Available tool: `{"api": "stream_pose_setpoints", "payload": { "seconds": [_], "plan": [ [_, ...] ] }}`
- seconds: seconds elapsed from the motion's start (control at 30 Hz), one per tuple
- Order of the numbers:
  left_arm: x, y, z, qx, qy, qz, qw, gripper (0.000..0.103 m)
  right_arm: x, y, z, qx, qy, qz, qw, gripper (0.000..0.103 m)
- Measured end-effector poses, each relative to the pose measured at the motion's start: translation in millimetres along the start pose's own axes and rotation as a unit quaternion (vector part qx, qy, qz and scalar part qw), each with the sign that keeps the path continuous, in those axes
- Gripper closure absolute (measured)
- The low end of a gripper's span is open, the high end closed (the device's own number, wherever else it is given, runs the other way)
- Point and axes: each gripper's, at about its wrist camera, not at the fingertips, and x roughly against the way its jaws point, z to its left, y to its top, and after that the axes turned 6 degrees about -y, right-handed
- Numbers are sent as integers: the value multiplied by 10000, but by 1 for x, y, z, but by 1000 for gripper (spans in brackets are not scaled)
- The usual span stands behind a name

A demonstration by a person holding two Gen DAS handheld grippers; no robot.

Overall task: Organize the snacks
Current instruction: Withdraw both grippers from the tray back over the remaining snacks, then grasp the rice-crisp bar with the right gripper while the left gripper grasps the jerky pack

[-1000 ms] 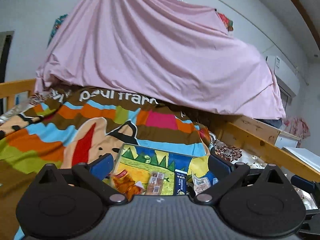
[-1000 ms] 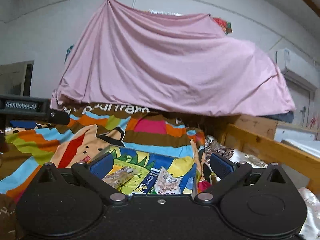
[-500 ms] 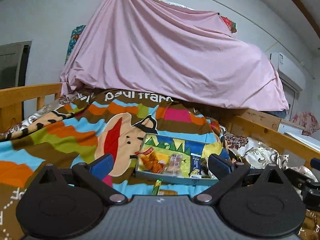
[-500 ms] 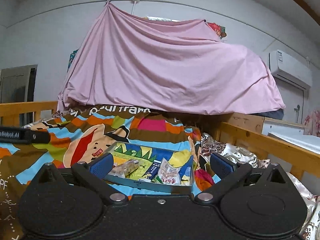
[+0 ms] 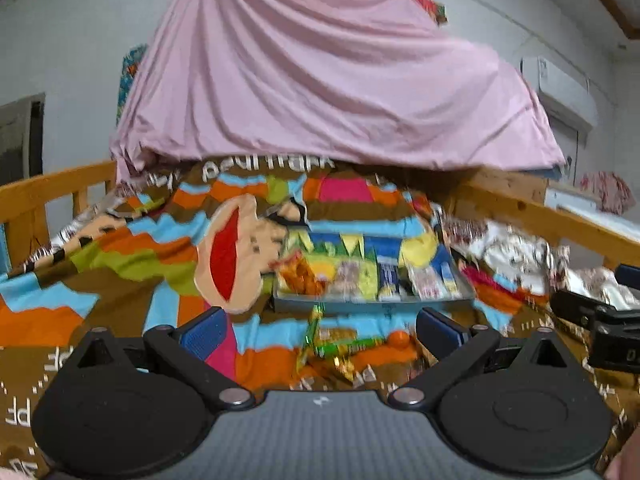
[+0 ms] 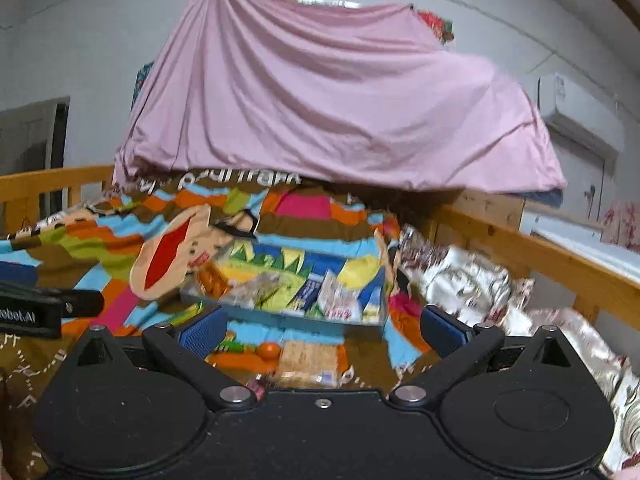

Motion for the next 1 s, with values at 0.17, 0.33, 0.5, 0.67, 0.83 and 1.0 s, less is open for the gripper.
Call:
{"api": "stream_pose_setpoints", "payload": {
  "seconds": [0.17,0.33,0.5,0.67,0.83,1.0],
  "plan": [
    [-4,-8,3,130,-12,448,9989,0,0,-6,10,182,124,199,9996,1],
    [-8,-9,4,143,86,633,9979,0,-8,-9,17,331,140,474,9982,1],
    [-18,-10,11,278,-65,909,9955,0,-14,-12,18,407,112,656,9969,1],
    [-33,-12,18,492,-186,1296,9902,0,-19,-13,22,523,172,790,9954,1],
    [-48,-10,16,405,-556,1555,9854,0,-30,-14,19,477,198,1040,9932,1],
    [-69,-9,14,234,-884,1826,9789,0,-53,-11,7,150,246,1499,9883,1]
  ]
}}
